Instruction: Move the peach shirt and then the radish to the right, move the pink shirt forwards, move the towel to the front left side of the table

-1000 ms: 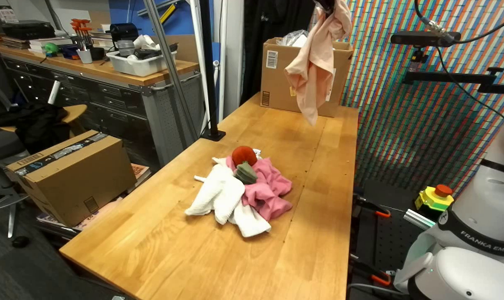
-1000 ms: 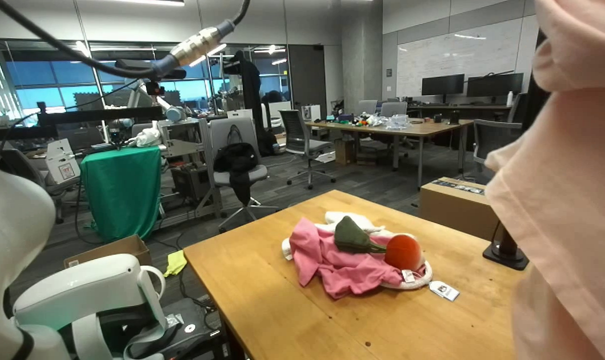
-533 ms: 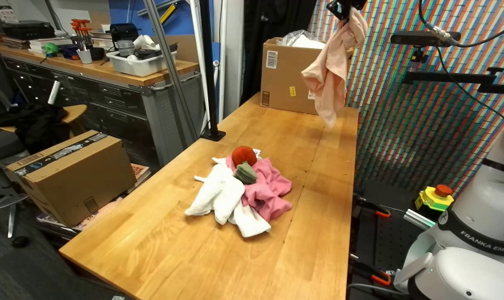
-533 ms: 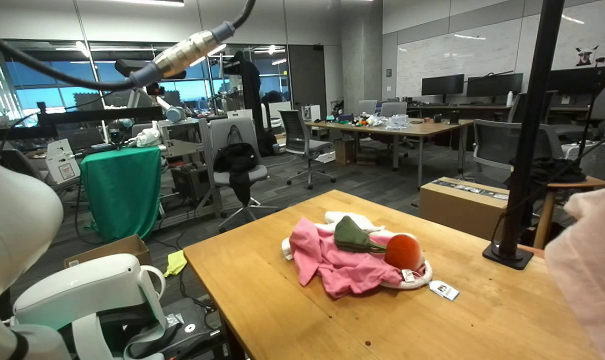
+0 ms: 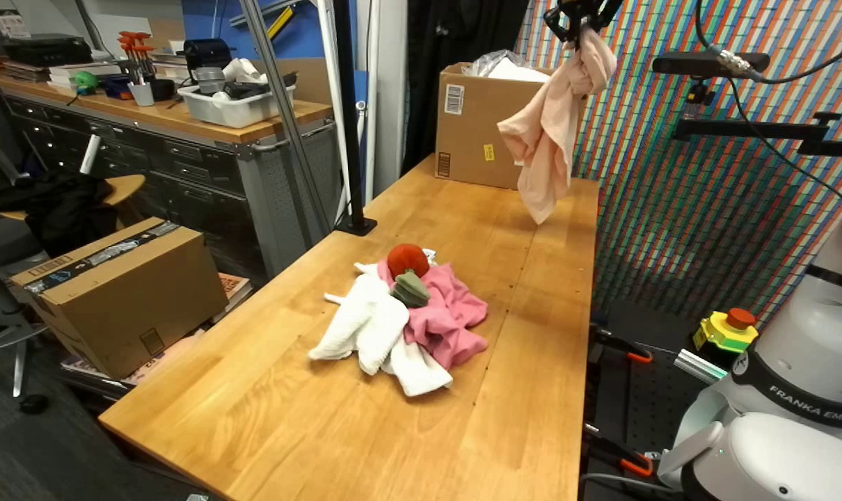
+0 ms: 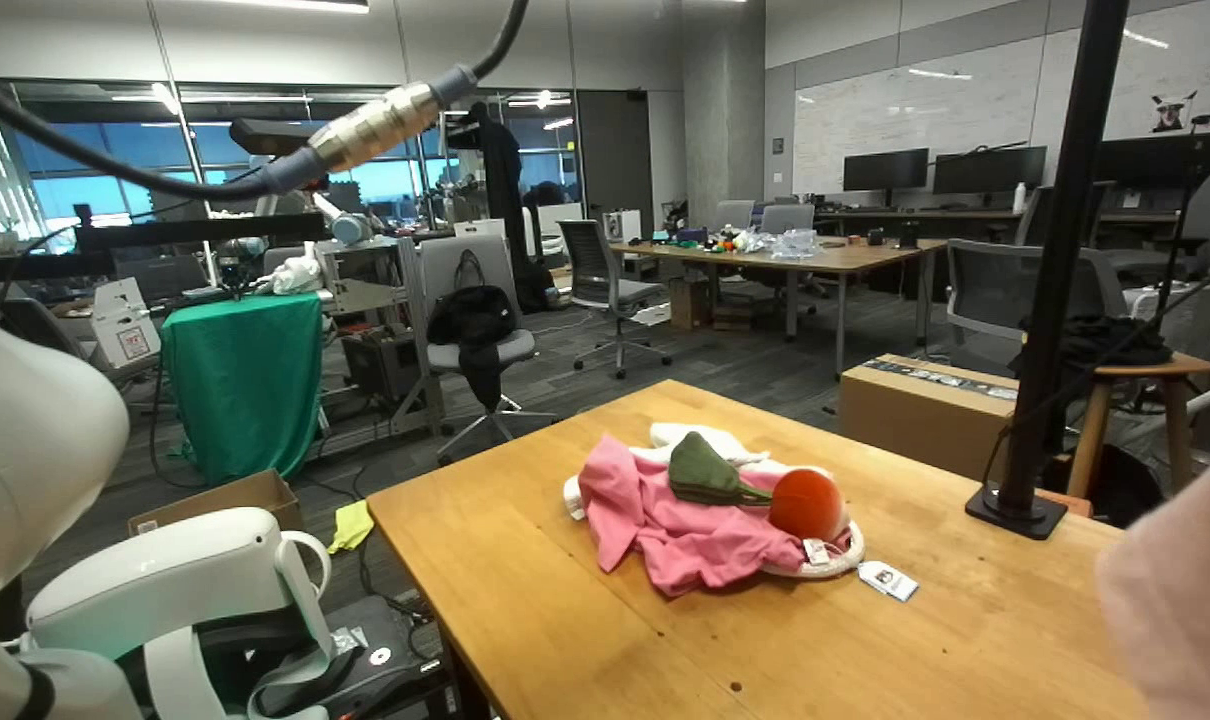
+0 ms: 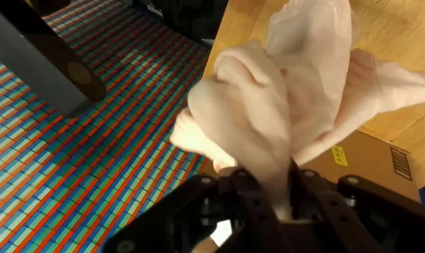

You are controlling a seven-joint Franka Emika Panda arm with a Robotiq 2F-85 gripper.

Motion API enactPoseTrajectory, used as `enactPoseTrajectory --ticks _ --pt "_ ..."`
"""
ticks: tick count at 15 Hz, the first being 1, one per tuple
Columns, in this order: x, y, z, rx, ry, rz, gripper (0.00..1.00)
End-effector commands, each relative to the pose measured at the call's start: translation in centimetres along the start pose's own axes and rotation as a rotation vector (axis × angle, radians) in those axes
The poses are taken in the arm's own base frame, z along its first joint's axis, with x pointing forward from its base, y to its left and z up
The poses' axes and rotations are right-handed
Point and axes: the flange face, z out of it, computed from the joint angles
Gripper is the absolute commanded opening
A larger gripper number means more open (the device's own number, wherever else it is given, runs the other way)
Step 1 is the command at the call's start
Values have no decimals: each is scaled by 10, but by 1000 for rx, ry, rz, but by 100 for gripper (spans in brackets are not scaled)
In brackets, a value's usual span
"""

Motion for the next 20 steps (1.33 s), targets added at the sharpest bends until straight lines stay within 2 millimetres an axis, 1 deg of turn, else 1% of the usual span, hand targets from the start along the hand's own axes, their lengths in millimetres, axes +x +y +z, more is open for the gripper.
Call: enactPoseTrajectory --ticks 1,3,5,7,11,15,18,20 --pt "-6 -5 -2 -42 41 9 56" --pt "-13 -11 -2 -54 41 -15 72" --pt "-24 -21 -6 -36 37 -67 87" --pt "-49 -44 -15 -9 34 -169 99" --pt "-116 -107 -39 68 41 -387 100" --pt "-194 -173 -63 152 61 -588 100" --pt "-244 -220 -70 236 70 -732 100" --pt "-267 -248 -69 313 69 -810 100"
